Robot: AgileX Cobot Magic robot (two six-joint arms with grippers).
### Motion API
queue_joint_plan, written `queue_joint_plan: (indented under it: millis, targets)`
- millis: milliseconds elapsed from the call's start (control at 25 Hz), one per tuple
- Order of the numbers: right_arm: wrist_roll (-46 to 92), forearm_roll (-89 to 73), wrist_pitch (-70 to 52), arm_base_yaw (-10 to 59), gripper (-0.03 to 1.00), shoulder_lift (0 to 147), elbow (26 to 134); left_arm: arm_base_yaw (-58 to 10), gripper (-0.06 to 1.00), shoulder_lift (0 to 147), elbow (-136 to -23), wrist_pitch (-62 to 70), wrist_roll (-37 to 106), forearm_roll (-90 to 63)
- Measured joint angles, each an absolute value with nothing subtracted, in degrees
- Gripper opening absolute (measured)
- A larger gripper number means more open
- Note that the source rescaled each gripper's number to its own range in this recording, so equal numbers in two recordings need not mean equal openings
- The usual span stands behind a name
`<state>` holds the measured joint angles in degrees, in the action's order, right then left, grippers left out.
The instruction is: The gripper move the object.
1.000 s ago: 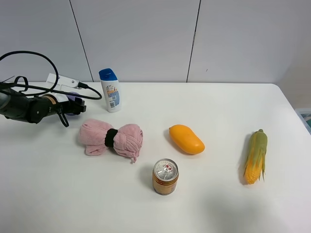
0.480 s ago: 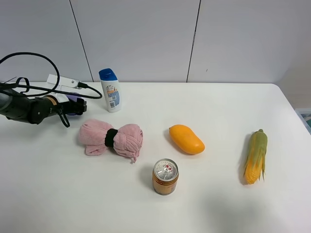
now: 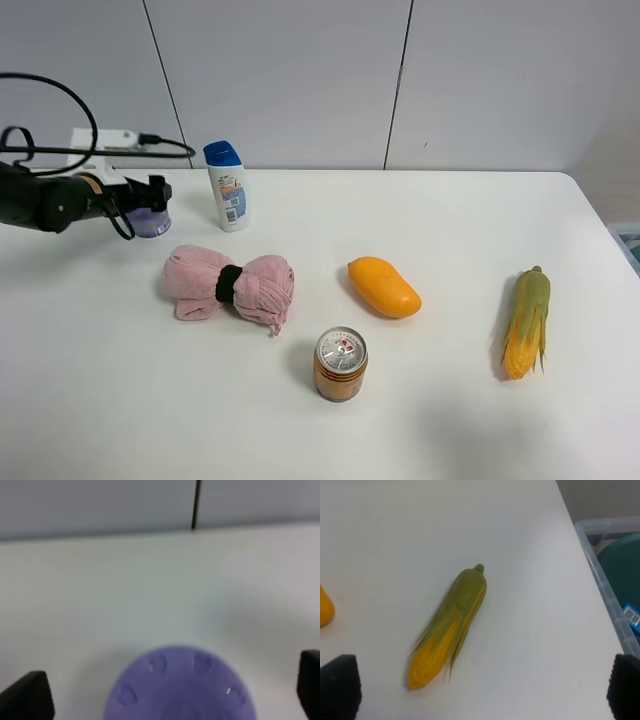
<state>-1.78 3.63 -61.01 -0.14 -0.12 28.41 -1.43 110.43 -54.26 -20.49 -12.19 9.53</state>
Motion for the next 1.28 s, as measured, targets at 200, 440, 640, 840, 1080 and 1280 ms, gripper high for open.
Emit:
queue_joint_plan:
  millis: [200, 440, 640, 840, 1080, 1280]
  targets:
    - [-1.78, 3.63, -61.01, -0.14, 1.00, -0.12, 28.41, -1.72, 0.97, 95.21, -54.26, -11.30, -12.90, 7.86]
    - [-1.78, 3.63, -61.01, -0.14, 1.00, -0.12, 28.41, -1.05, 0.97, 79.38, -54.90, -3.58, -10.90, 7.41]
    - [-1.78, 3.63, -61.01, -0.14, 1.00, -0.12, 28.41, 3.01, 0.97, 74.06, -61.37, 11.67, -5.28, 7.58]
    - [-1.78, 3.63, -61.01, -0.14, 1.00, -0.12, 28.41, 5.50, 0.97, 72.08, -71.29, 32.84, 0.80, 7.75]
    - [-1.78, 3.63, -61.01, -0.14, 1.00, -0.12, 28.41, 7.13, 0.97, 67.48, -78.46, 48.94, 3.49, 6.43]
    - [-1.78, 3.63, -61.01, -0.14, 1.00, -0.12, 28.41, 7.13, 0.97, 56.26, -78.86, 52.21, 3.61, 2.46]
